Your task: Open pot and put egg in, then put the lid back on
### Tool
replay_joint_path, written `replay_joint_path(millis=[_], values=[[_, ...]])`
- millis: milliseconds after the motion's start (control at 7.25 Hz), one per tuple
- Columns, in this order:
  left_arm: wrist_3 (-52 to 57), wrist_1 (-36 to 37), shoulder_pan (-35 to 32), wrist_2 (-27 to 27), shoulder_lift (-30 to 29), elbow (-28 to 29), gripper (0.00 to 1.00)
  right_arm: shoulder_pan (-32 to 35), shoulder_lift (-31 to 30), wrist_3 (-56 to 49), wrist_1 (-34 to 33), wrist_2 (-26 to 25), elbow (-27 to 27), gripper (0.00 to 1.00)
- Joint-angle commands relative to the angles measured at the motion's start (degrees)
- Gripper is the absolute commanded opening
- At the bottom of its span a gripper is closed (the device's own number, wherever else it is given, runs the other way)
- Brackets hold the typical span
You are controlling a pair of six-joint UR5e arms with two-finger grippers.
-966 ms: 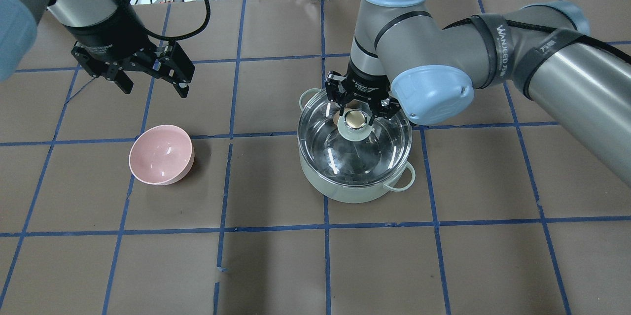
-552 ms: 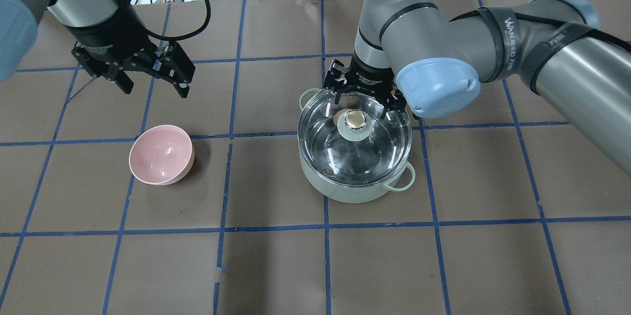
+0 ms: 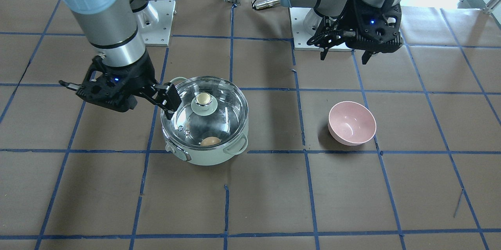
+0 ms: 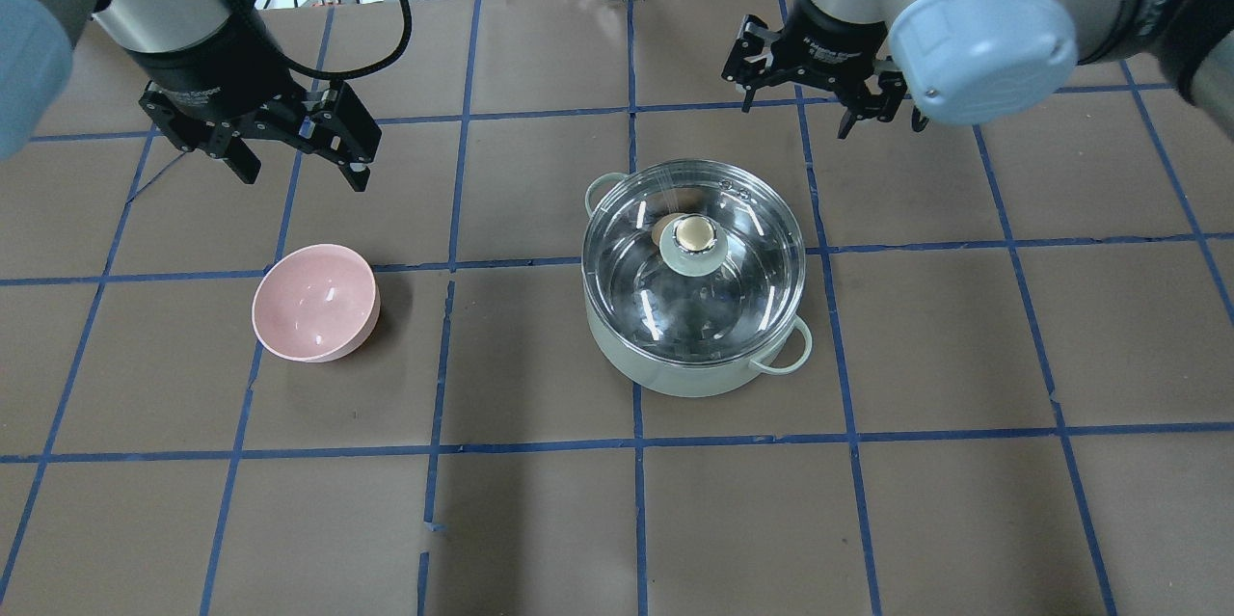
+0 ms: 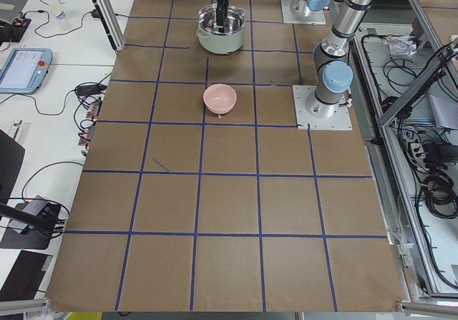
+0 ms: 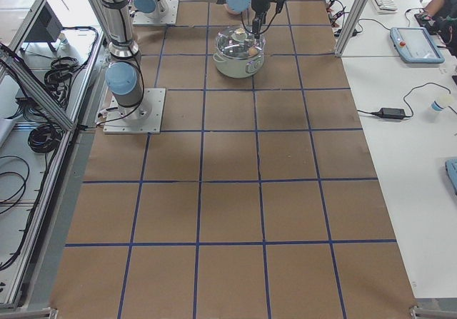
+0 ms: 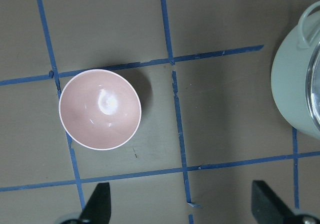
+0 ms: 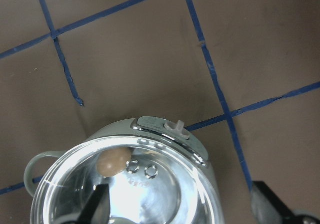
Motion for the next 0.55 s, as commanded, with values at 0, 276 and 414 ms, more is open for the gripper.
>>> replay_joint_path(millis=[0, 276, 414], values=[[0.0, 0.0, -0.1, 0.0, 0.0, 0.0, 1.0, -7.8, -3.7, -14.5, 1.7, -0.2, -0.9, 1.0], [0.0, 0.0, -0.1, 0.0, 0.0, 0.0, 1.0, -9.0, -4.9, -15.7, 4.1, 0.2, -0.7, 1.0], [-0.3, 0.0, -0.2, 0.0, -0.1, 0.0, 1.0, -8.7, -4.3, -15.8, 4.0, -0.2, -0.3, 1.0]])
